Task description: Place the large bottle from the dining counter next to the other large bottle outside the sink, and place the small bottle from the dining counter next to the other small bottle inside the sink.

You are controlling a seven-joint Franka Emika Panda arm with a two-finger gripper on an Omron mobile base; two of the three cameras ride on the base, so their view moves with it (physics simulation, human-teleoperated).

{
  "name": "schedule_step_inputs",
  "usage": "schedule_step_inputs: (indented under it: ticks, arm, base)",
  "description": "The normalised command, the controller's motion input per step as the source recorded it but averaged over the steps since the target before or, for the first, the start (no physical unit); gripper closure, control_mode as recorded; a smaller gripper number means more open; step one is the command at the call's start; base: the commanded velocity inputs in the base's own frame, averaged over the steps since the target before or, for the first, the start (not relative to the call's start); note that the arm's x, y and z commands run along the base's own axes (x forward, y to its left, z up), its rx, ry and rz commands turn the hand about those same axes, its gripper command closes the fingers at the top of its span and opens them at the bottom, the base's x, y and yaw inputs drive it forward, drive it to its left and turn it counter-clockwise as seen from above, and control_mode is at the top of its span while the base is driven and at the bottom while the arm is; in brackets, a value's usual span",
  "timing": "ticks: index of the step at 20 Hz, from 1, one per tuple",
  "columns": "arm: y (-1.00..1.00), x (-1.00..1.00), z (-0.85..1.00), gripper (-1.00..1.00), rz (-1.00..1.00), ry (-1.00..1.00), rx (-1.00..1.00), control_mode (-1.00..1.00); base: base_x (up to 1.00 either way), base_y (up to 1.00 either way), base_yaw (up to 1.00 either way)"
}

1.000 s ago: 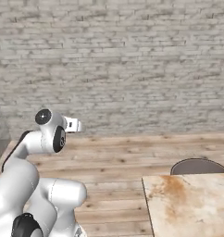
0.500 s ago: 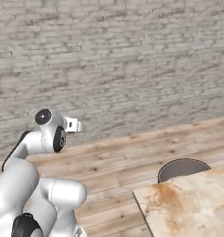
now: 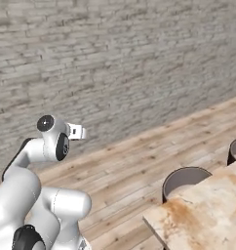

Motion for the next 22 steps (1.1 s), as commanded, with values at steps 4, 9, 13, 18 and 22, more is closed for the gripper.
schedule_step_inputs:
  ticks: [4, 9, 13, 18, 22]
  arm:
    - [0.0, 0.0, 0.0, -1.0, 0.0, 0.0, 0.0, 1.0]
    - [0.0, 0.0, 0.0, -1.0, 0.0, 0.0, 0.0, 1.0]
    - [0.0, 0.0, 0.0, -1.0, 0.0, 0.0, 0.0, 1.0]
    - [0.0, 0.0, 0.0, -1.0, 0.0, 0.0, 0.0, 1.0]
    - [0.0, 0.0, 0.0, -1.0, 0.0, 0.0, 0.0, 1.0]
  base:
    - [0.61, 0.21, -0.45]
    - [0.62, 0.22, -0.45]
    - [0.62, 0.23, -0.44]
    - [0.69, 0.27, -0.42]
    - [0.72, 0.33, -0.41]
